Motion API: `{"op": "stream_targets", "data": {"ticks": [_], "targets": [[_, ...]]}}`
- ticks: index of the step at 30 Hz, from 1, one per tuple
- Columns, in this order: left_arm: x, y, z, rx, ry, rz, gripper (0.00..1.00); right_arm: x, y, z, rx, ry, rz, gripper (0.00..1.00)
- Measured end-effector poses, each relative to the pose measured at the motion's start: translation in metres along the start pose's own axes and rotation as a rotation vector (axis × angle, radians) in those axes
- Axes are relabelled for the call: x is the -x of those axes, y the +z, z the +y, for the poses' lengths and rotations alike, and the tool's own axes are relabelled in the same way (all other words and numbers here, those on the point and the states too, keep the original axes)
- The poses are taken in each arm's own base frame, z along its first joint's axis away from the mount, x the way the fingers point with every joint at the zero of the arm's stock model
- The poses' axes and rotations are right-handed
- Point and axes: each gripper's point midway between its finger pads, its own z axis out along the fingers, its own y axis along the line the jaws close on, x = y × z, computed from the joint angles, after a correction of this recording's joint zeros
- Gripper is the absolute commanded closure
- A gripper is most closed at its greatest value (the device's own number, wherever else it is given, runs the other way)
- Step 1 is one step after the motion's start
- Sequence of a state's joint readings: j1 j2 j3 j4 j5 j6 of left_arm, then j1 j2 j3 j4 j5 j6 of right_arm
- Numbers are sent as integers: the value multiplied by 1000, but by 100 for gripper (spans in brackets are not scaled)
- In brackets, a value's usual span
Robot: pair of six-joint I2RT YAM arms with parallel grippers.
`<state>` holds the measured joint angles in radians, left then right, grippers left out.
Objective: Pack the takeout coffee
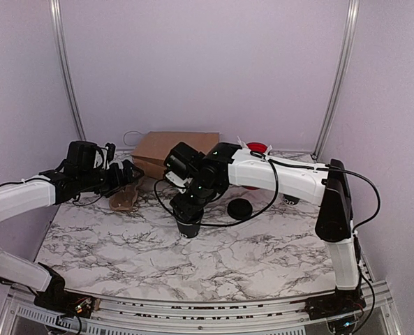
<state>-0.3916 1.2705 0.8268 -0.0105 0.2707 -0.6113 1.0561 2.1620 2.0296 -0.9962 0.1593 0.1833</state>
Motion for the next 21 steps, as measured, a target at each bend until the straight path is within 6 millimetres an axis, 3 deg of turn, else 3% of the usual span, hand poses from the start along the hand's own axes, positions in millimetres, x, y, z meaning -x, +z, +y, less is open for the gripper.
{"op": "stream_targets", "data": {"ticks": [5, 10, 14, 21], "targets": [[-36, 12, -10, -40, 7, 99, 9, 1, 2, 2, 22, 5, -5, 28], [-65, 25, -26, -95, 32, 189, 26, 3, 4, 3, 44, 12, -8, 28], [-86, 37, -26, -98, 29, 256, 36, 4, 5, 3, 55, 17, -14, 28], [-106, 48, -34, -117, 31, 320, 43, 7, 7, 5, 65, 20, -27, 28]]}}
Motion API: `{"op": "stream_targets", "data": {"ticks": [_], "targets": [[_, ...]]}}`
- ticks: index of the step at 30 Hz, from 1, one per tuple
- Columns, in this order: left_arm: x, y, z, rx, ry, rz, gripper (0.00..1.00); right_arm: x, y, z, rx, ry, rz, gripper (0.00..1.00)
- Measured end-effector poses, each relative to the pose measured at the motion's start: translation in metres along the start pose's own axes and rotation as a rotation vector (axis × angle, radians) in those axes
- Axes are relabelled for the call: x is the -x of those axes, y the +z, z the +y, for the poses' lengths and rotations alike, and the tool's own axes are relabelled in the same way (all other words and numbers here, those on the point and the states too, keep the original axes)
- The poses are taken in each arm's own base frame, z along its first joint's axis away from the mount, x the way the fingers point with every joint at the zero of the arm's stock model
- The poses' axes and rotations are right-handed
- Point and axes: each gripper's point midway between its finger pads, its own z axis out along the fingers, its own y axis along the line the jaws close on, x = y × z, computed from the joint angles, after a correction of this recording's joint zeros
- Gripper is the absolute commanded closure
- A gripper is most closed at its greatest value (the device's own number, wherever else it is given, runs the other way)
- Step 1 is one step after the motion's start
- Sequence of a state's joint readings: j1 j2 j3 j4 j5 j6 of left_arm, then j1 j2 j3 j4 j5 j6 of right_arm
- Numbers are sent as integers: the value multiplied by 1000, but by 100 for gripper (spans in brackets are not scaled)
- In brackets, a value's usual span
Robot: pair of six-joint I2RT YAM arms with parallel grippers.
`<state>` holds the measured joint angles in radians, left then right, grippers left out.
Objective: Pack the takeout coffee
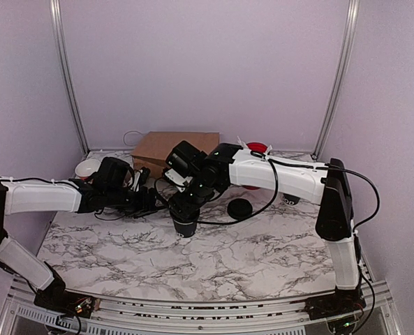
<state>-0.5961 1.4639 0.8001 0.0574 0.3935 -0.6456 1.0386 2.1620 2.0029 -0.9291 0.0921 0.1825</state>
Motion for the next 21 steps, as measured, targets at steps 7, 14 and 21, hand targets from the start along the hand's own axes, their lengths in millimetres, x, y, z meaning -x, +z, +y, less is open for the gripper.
{"op": "stream_targets", "data": {"ticks": [7, 14, 21], "targets": [[0, 9, -13, -32, 18, 8, 55, 2, 1, 0, 3, 1, -10, 28], [7, 12, -17, -43, 11, -14, 65, 3, 3, 1, 5, 3, -18, 28], [9, 12, -17, -38, 6, -29, 67, 4, 3, 1, 6, 5, -26, 28]]}}
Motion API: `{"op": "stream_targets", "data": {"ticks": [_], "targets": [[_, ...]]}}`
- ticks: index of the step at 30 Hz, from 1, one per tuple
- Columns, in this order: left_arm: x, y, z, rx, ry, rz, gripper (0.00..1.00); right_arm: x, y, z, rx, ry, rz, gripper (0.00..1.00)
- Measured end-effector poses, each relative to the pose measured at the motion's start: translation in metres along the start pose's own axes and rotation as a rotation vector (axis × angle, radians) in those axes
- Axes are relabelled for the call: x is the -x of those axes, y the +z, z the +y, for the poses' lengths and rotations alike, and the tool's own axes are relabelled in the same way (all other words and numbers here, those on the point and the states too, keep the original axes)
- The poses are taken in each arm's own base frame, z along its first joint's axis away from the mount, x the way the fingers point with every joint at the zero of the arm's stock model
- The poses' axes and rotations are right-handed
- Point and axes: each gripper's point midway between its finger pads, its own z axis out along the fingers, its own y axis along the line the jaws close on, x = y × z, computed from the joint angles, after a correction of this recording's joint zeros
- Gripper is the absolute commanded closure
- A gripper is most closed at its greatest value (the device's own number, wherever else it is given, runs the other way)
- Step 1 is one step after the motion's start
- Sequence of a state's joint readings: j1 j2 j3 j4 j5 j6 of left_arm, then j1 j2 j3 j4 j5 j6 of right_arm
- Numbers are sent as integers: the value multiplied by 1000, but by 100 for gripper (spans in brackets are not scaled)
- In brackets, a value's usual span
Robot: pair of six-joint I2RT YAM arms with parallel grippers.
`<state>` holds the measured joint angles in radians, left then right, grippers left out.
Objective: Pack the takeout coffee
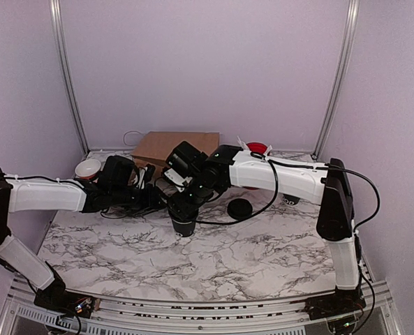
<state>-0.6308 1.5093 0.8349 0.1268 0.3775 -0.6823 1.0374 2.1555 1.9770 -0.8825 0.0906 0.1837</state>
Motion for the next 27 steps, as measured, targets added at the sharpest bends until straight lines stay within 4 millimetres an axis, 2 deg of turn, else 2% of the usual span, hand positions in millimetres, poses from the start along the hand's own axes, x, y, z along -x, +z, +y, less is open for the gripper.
{"op": "stream_targets", "data": {"ticks": [10, 16, 21, 27], "targets": [[13, -11, -5, 8, -6, -65, 69, 1, 1, 0, 2, 2, -5, 28], [13, -11, -5, 11, -13, -66, 71, 1, 1, 0, 2, 3, -6, 28], [11, -8, -2, 25, -14, -64, 72, 1, 1, 0, 3, 4, -7, 28], [1, 4, 7, 50, -17, -28, 73, 1, 1, 1, 4, 4, -8, 28]]}}
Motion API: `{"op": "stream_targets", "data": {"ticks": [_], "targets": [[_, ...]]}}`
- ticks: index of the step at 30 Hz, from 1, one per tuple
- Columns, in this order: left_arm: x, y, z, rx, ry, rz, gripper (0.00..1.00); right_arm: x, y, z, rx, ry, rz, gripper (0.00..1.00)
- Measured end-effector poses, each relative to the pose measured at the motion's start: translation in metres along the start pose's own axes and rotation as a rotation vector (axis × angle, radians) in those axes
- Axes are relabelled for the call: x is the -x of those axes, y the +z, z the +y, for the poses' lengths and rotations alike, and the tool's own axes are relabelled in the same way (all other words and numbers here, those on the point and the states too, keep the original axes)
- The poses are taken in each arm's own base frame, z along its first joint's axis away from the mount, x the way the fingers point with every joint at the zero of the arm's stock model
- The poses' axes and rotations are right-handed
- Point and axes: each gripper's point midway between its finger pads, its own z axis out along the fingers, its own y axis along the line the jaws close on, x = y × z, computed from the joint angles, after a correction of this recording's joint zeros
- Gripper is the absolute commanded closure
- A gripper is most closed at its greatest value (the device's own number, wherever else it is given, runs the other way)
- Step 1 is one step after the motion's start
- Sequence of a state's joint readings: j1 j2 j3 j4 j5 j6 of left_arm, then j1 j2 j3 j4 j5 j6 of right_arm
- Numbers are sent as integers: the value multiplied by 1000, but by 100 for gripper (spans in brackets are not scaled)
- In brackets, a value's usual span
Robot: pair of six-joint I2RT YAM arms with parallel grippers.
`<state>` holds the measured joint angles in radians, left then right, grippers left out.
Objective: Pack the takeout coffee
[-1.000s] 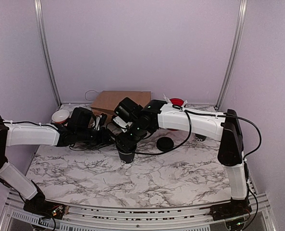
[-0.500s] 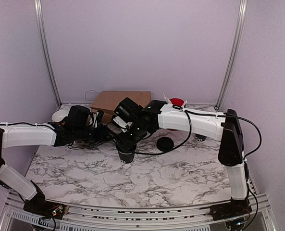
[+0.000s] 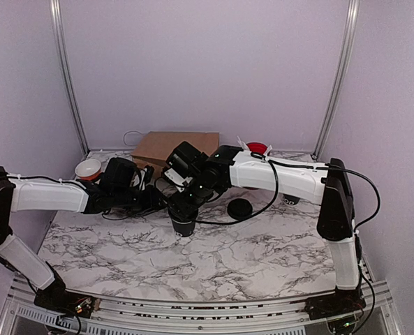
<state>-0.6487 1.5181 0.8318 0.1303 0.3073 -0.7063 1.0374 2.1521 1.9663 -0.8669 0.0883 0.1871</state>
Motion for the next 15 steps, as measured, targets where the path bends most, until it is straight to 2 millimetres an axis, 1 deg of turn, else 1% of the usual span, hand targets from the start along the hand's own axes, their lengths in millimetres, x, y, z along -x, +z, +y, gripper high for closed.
{"op": "stream_targets", "data": {"ticks": [2, 4, 8, 15], "targets": [[-1, 2, 2, 7, 0, 2, 75, 0, 0, 0, 0, 0, 0, 28], [0, 2, 1, 9, 6, 0, 82, 0, 0, 0, 0, 0, 0, 28], [1, 2, -1, 23, 25, -6, 82, 0, 0, 0, 1, 4, -1, 28], [2, 2, 2, 56, 49, -7, 83, 0, 1, 0, 2, 4, -1, 28]]}}
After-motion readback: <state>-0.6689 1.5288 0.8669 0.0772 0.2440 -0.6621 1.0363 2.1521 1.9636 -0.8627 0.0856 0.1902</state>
